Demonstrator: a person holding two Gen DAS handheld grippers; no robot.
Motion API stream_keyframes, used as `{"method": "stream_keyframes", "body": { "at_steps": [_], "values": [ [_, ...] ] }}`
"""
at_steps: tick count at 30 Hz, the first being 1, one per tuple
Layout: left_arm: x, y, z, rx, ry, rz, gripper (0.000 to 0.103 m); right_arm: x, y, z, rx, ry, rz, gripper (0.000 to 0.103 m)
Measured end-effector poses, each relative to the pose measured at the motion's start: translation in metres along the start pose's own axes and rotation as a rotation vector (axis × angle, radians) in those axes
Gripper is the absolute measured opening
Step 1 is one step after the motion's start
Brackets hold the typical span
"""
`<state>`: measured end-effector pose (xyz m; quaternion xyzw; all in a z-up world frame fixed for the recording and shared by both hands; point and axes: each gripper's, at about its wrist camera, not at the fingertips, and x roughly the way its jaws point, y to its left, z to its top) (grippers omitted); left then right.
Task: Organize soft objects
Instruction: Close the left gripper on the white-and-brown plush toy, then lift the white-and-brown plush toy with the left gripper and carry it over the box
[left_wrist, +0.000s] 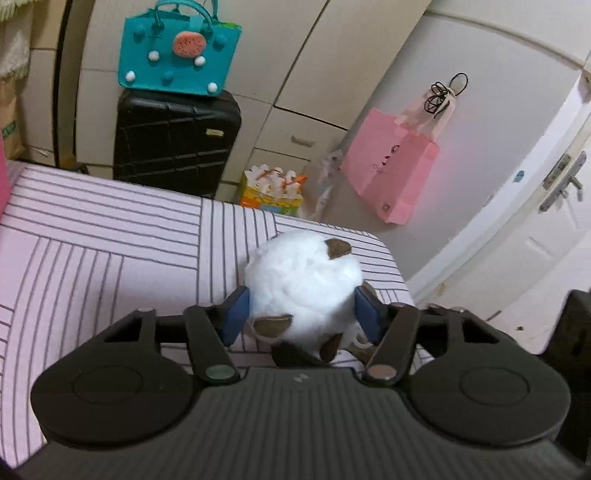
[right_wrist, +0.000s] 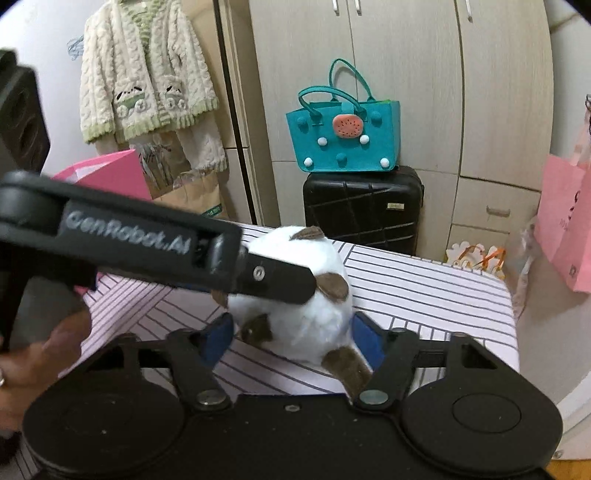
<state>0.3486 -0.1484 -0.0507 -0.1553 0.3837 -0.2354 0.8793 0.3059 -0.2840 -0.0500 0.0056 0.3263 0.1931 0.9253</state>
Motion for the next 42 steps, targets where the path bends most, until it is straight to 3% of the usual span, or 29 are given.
{"method": "stream_keyframes", "body": {
  "at_steps": [9, 16, 22, 28, 32, 38, 42],
  "values": [
    [-0.022, -0.016, -0.009, 0.092, -0.048, -0.021, 0.055, -0.014, 0.01, 0.0, 0.002, -0.008, -0.012, 0.062],
    [-0.039, -0.018, -0.015, 0.066, -0.011, -0.007, 0.05, -0.027, 0.02, -0.004, 0.021, 0.01, -0.003, 0.064],
    [-0.055, -0.023, -0.02, 0.097, 0.068, 0.021, 0.051, -0.04, 0.036, -0.011, 0.034, 0.041, 0.006, 0.066],
    [-0.087, -0.027, -0.032, 0.128, 0.061, -0.012, 0.051, -0.064, 0.06, -0.013, 0.023, 0.039, -0.008, 0.071],
    [-0.115, -0.022, -0.029, 0.113, 0.09, -0.089, 0.051, -0.085, 0.077, -0.008, -0.022, 0.03, -0.012, 0.076],
    [-0.162, -0.014, -0.03, 0.138, 0.069, -0.114, 0.051, -0.112, 0.097, 0.001, -0.023, 0.01, 0.08, 0.078],
    [-0.189, -0.004, -0.027, 0.144, 0.077, -0.19, 0.051, -0.126, 0.116, 0.008, -0.075, -0.025, 0.081, 0.08]
  ]
}}
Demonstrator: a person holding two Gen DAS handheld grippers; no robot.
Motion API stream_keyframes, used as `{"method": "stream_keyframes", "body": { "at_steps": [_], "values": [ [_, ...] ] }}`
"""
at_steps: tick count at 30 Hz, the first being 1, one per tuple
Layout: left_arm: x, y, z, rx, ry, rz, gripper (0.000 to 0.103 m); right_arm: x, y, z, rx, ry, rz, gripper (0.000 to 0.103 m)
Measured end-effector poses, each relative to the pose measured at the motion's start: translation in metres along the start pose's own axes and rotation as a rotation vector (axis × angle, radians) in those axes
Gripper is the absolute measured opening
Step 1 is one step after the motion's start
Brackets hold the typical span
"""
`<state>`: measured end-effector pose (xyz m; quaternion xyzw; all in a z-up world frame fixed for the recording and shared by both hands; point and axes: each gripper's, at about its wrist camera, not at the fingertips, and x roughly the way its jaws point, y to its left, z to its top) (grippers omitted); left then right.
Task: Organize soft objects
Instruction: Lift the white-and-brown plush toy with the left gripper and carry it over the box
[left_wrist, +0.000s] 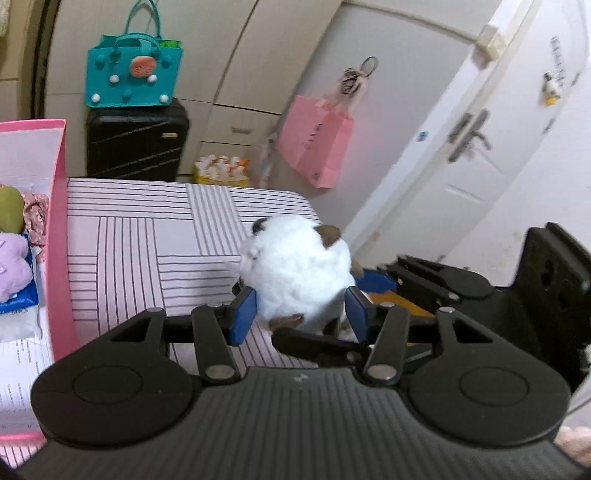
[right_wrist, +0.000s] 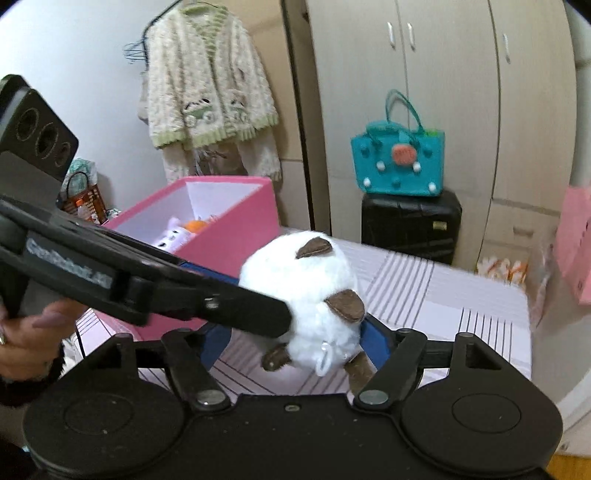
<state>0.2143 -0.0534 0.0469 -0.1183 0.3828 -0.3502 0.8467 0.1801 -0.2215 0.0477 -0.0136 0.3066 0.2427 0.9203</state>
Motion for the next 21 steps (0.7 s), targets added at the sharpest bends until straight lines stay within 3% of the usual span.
{"method": "stream_keyframes", "body": {
  "at_steps": [5, 7, 12, 21],
  "values": [
    [-0.038, 0.003, 0.001, 0.027, -0.027, -0.015, 0.051, -0.01, 0.019, 0.016, -0.045, -0.026, 0.053, 0.08],
    [-0.054, 0.003, 0.001, 0.049, -0.04, 0.001, 0.051, -0.013, 0.027, 0.022, -0.066, -0.035, 0.086, 0.079],
    [-0.094, 0.006, 0.001, 0.079, -0.107, 0.072, 0.049, -0.017, 0.046, 0.041, -0.097, -0.042, 0.158, 0.061],
    [-0.164, 0.027, 0.008, 0.066, -0.173, 0.147, 0.049, -0.006, 0.09, 0.077, -0.131, -0.052, 0.287, 0.059]
  ]
}}
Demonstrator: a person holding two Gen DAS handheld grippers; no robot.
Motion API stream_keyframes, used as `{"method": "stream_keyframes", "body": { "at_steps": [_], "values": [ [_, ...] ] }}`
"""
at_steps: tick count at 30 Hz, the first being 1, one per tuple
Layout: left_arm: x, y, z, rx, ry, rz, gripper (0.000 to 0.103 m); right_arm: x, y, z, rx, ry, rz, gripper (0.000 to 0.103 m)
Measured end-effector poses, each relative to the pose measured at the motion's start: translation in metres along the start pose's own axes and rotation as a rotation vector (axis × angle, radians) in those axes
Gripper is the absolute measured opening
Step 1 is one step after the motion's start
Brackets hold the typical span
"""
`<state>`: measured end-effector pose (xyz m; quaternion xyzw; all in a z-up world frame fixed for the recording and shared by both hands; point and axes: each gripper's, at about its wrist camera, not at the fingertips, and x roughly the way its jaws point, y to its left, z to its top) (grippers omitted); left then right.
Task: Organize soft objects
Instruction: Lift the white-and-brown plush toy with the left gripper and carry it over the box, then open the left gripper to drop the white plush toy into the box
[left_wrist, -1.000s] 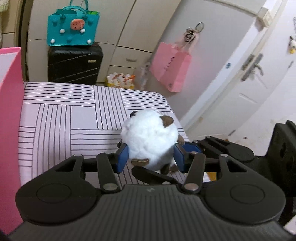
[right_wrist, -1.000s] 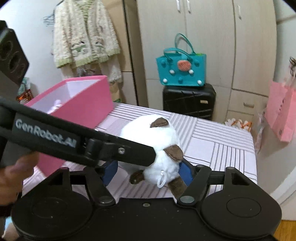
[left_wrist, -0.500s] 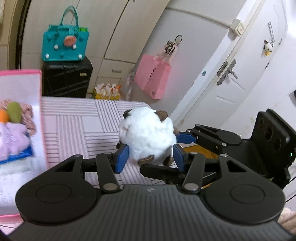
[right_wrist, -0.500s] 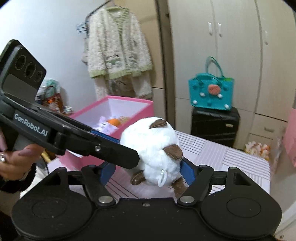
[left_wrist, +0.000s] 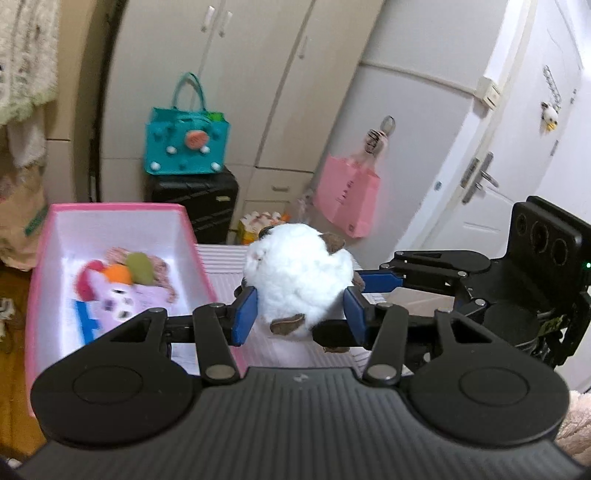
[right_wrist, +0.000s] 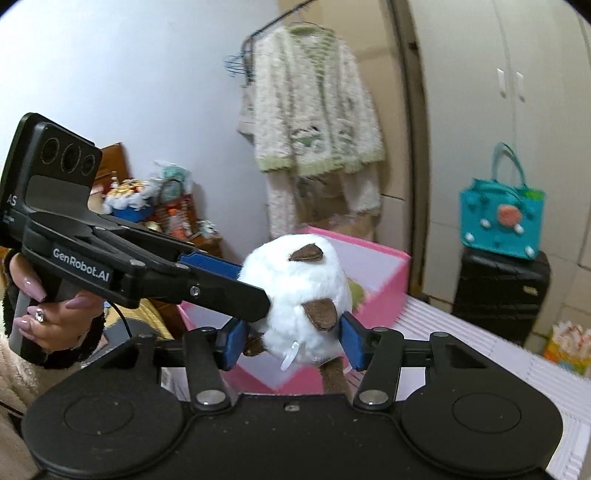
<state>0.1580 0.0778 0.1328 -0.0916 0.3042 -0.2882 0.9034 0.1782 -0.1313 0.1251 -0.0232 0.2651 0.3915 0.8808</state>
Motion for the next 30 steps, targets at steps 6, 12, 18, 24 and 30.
{"method": "stream_keyframes", "body": {
  "at_steps": [6, 12, 18, 24, 30],
  "values": [
    [-0.029, 0.028, 0.002, -0.026, -0.035, 0.094, 0.049, 0.036, 0.013, 0.02, -0.004, 0.006, 0.109, 0.059],
    [-0.022, 0.065, -0.003, -0.099, 0.019, 0.182, 0.049, 0.087, 0.01, 0.02, 0.021, 0.075, 0.19, 0.059],
    [0.005, 0.101, -0.012, -0.167, 0.123, 0.219, 0.049, 0.131, 0.003, 0.013, 0.052, 0.184, 0.208, 0.057],
    [0.026, 0.121, -0.028, -0.222, 0.141, 0.212, 0.048, 0.146, 0.003, 0.003, -0.013, 0.239, 0.157, 0.048],
    [0.049, 0.132, -0.038, -0.276, 0.187, 0.182, 0.042, 0.158, 0.014, -0.001, -0.074, 0.287, 0.163, 0.041]
  ]
}}
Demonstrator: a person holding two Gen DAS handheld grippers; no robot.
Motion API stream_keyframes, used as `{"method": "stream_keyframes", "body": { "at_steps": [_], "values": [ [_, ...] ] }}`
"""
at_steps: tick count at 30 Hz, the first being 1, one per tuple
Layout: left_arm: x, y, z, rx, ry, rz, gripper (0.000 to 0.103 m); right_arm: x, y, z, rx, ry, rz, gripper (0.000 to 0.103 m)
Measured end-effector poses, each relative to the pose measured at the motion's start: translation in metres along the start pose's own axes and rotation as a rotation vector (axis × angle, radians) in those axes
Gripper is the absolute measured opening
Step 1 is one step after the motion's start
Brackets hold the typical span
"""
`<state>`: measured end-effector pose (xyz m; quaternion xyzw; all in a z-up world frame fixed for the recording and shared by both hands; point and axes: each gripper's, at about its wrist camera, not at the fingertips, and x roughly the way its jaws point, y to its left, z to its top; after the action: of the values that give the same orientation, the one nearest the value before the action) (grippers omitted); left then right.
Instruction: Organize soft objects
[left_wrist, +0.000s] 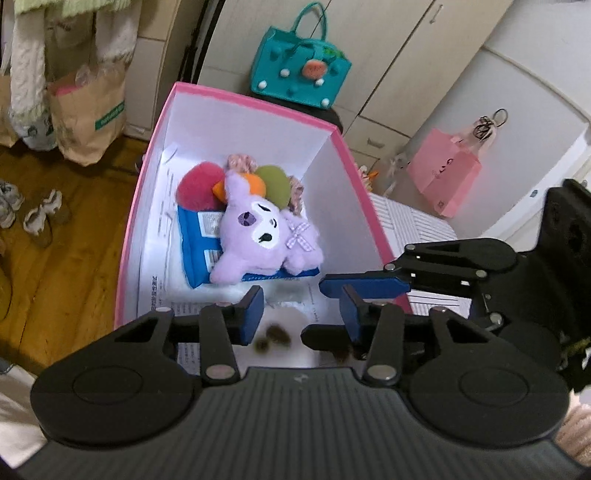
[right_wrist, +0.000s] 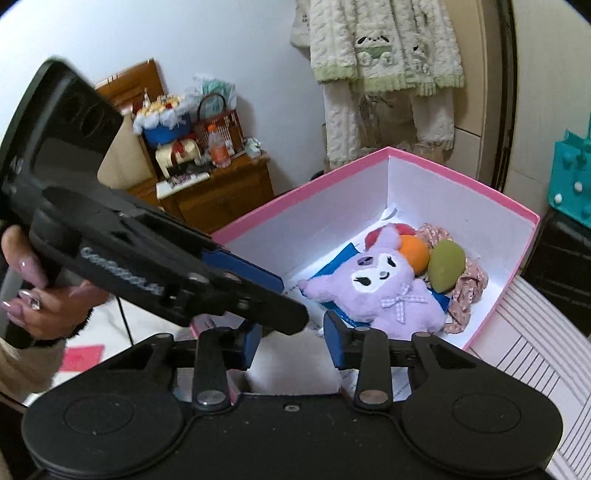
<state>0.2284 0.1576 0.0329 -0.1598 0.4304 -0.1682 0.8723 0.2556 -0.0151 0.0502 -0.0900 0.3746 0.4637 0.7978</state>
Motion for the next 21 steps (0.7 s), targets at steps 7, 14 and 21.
{"method": "stream_keyframes", "body": {
  "at_steps": [7, 14, 21],
  "values": [
    [-0.007, -0.003, -0.004, 0.055, -0.042, 0.077, 0.041, -0.015, -0.004, -0.003, 0.048, -0.021, -0.006, 0.041],
    [-0.036, -0.031, -0.006, 0.137, -0.108, 0.14, 0.048, -0.057, 0.0, -0.01, 0.094, -0.103, -0.08, 0.043],
    [-0.061, -0.071, -0.022, 0.207, -0.168, 0.16, 0.06, -0.1, 0.006, -0.032, 0.153, -0.158, -0.196, 0.047]
  ]
}}
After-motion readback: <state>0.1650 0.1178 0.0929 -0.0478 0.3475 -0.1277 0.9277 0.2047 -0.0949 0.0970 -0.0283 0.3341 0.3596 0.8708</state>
